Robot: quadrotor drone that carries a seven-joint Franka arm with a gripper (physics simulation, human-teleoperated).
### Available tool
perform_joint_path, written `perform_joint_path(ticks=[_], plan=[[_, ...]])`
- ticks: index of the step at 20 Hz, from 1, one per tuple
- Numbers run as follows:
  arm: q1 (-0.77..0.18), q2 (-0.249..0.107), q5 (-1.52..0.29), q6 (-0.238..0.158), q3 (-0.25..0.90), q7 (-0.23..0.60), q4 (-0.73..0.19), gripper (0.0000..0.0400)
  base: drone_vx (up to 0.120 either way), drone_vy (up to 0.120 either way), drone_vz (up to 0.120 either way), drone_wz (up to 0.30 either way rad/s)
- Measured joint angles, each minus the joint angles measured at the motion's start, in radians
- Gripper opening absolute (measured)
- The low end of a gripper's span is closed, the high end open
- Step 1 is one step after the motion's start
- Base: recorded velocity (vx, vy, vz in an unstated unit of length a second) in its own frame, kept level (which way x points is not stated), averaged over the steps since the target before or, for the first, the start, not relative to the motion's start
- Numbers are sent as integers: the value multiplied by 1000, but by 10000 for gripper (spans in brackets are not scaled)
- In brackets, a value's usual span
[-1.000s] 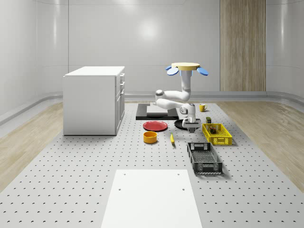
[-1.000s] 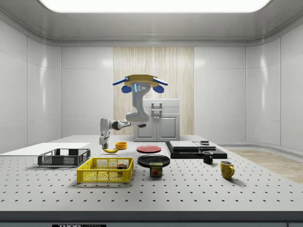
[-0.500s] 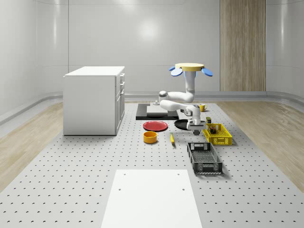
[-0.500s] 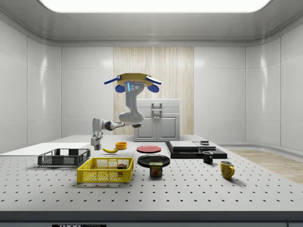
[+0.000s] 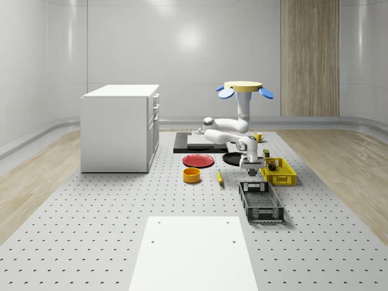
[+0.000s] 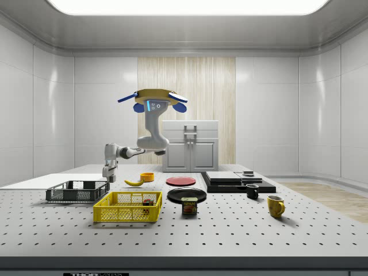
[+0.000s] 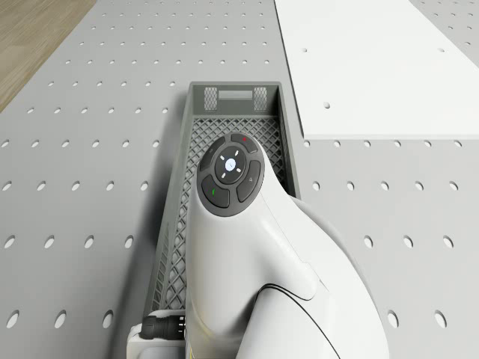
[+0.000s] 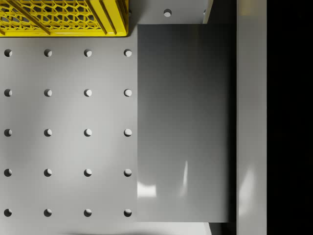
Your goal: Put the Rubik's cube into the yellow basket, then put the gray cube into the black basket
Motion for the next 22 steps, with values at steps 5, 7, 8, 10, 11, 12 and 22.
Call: perform_joint_path(ticks=[5,7,8,10,11,12,22], plan=[[-1,-2,1,2,0,0,0,250,120,0,0,0],[-1,-2,1,2,0,1,0,250,120,0,0,0],[-1,-3,1,3,0,1,0,250,120,0,0,0],[-1,-3,1,3,0,1,0,250,120,0,0,0],[-1,-4,2,4,0,1,0,250,120,0,0,0],[-1,-4,2,4,0,1,0,250,120,0,0,0],[-2,-7,3,6,0,2,0,250,96,0,-36,0]])
